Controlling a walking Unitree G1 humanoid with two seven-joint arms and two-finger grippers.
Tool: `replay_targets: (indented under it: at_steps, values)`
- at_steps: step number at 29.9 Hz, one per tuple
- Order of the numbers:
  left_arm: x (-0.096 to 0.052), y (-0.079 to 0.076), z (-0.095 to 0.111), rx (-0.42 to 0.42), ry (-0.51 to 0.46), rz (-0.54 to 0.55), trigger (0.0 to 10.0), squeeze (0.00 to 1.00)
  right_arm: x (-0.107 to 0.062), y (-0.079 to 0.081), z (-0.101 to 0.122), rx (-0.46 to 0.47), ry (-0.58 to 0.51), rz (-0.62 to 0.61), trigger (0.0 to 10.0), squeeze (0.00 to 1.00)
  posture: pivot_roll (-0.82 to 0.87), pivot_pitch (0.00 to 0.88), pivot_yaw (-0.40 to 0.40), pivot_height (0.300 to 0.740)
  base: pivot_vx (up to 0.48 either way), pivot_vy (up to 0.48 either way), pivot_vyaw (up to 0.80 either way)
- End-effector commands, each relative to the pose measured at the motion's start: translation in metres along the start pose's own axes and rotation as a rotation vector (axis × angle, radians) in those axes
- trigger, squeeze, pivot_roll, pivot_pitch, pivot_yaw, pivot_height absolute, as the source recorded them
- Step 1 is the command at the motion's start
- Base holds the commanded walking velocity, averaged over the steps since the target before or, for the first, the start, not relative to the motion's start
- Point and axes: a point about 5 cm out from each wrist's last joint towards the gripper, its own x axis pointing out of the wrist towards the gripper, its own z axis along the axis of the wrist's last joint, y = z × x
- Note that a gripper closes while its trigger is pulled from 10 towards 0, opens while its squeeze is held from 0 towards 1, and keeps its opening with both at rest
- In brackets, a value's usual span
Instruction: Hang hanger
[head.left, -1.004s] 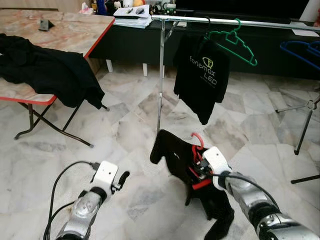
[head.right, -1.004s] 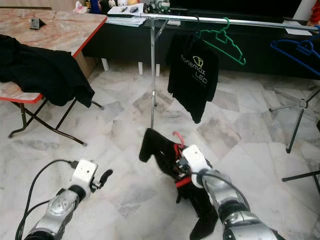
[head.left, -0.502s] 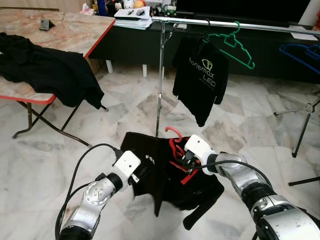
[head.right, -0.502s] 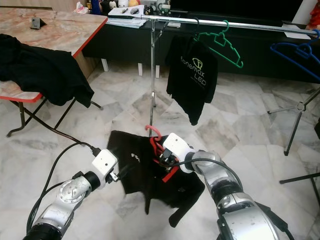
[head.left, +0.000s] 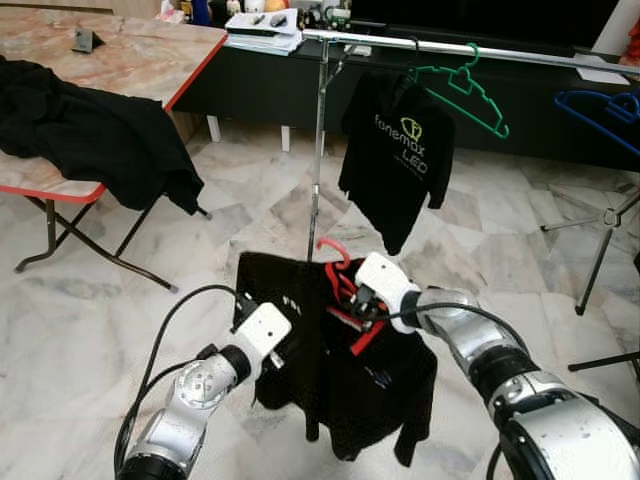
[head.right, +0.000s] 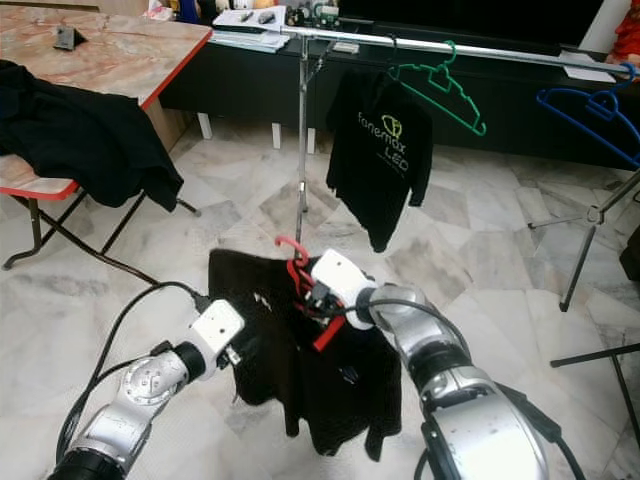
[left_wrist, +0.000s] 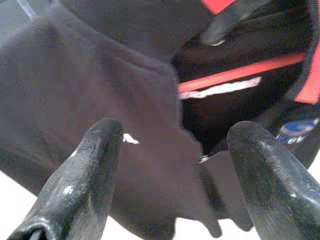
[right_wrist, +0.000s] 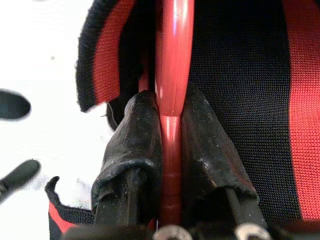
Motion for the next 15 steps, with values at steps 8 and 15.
replay_targets:
  at_steps: [8, 15]
  values:
    - [0.007, -0.001, 0.009, -0.008, 0.002, 0.091, 10.0, 0.0, 0.008, 0.004, 0.024, 0.032, -0.07, -0.003, 10.0, 0.0, 0.06, 0.184, -0.108, 0.74, 0.0, 0.0, 0.0]
    - [0.012, 0.0, 0.011, 0.001, 0.017, 0.173, 10.0, 0.0, 0.009, 0.004, 0.038, 0.041, -0.109, 0.0, 10.0, 0.0, 0.06, 0.179, -0.114, 0.74, 0.0, 0.0, 0.0]
